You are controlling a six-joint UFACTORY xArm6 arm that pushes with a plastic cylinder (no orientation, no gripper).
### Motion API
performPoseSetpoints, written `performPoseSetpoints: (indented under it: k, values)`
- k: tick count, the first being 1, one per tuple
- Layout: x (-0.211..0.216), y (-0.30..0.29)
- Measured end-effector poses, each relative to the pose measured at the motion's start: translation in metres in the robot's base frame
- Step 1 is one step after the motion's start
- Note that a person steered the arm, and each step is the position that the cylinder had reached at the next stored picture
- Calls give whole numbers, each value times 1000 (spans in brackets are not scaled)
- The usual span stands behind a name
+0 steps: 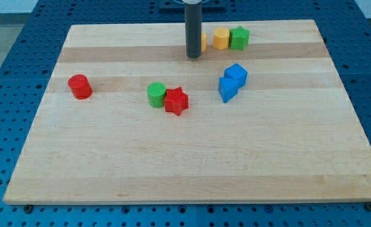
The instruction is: Move the heart to the left of the hexagon
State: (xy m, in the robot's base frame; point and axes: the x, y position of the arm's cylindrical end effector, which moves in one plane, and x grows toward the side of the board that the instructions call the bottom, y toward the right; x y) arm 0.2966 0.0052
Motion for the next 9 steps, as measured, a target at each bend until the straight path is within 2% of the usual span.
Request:
performPoseSetpoints:
  k: [2,4,5,6,7,9]
  values:
    - [-16,0]
    - [18,-13]
    - [0,-55]
    - [-42,-75]
    - [-70,-75]
    - [-71,-47]
